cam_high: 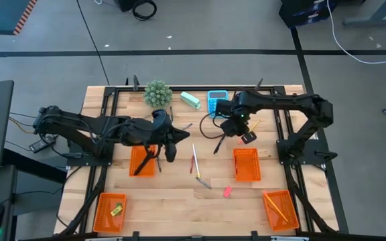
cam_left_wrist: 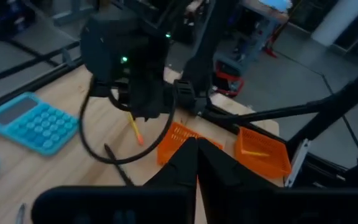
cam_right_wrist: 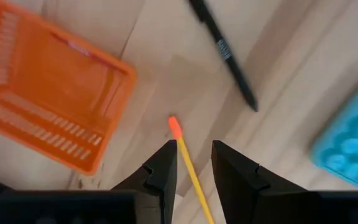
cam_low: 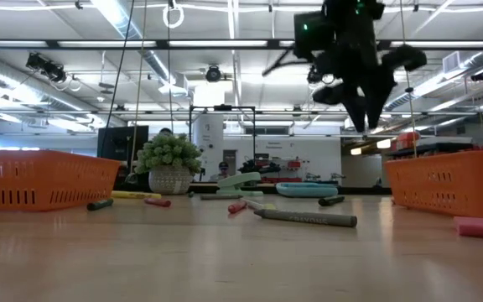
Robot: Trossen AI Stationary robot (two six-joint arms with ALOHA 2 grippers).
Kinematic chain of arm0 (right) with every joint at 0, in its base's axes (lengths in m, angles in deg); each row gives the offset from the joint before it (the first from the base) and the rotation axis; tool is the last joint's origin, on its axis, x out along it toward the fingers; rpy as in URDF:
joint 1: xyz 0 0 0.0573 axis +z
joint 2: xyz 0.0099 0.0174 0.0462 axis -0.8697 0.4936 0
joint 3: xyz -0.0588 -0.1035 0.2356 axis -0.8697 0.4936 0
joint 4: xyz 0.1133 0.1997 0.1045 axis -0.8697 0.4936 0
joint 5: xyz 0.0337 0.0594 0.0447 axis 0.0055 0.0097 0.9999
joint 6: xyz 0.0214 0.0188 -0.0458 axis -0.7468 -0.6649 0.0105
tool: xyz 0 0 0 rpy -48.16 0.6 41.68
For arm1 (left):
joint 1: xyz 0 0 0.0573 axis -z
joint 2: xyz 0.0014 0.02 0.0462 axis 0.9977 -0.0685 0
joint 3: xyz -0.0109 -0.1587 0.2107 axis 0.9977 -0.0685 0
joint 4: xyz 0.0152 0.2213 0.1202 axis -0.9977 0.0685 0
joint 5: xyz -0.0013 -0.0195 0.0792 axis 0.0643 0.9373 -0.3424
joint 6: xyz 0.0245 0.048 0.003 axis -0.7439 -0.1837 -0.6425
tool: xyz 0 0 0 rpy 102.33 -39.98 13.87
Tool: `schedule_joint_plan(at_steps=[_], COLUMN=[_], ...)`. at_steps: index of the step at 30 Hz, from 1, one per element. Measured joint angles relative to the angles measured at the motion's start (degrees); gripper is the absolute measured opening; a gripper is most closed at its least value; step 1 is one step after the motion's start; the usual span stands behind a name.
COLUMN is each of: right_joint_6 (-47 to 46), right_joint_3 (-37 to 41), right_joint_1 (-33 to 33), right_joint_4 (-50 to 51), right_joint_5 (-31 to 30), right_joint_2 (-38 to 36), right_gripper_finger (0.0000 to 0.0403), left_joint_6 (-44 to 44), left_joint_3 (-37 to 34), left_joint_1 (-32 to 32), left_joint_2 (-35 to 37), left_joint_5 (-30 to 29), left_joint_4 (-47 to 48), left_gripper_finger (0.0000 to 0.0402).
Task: Sort crayons/erasers/pens/pencils in bins
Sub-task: Put the yellow pencil into the bottom right orange basket
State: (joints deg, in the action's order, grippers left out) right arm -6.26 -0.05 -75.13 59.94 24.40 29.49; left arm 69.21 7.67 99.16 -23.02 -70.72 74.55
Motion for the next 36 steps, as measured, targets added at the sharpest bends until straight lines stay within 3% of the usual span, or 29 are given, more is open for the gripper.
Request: schedule_joint_plan(at_steps=[6, 11, 20, 36], right_joint_6=[2.59, 2.41, 1.85, 5.28], right_joint_3=[11.99, 19.48, 24.21, 31.83], right_joint_1=[0.43, 0.53, 0.55, 0.55], right_joint_4=[-6.34, -13.11, -23.59, -31.85], right_joint_5=[-0.76, -7.52, -3.44, -2.89], right_joint_2=[-0.87, -2.09, -4.07, -4.27], right_gripper_finger=[0.0106, 0.0106, 0.0106, 0.0106], left_joint_6=[2.2, 5.41, 5.46, 9.31], left_joint_3=[-0.06, -0.06, -0.07, -0.07], left_joint_1=[0.3, 0.23, -0.16, -1.1], left_joint_2=[-0.46, -0.48, -0.5, -0.5], left_joint_5=[-2.01, -4.9, -4.86, -4.86], left_joint_4=[0.82, 1.46, 2.65, 2.93], left_gripper_finger=[0.0011, 0.0027, 0.0014, 0.0021])
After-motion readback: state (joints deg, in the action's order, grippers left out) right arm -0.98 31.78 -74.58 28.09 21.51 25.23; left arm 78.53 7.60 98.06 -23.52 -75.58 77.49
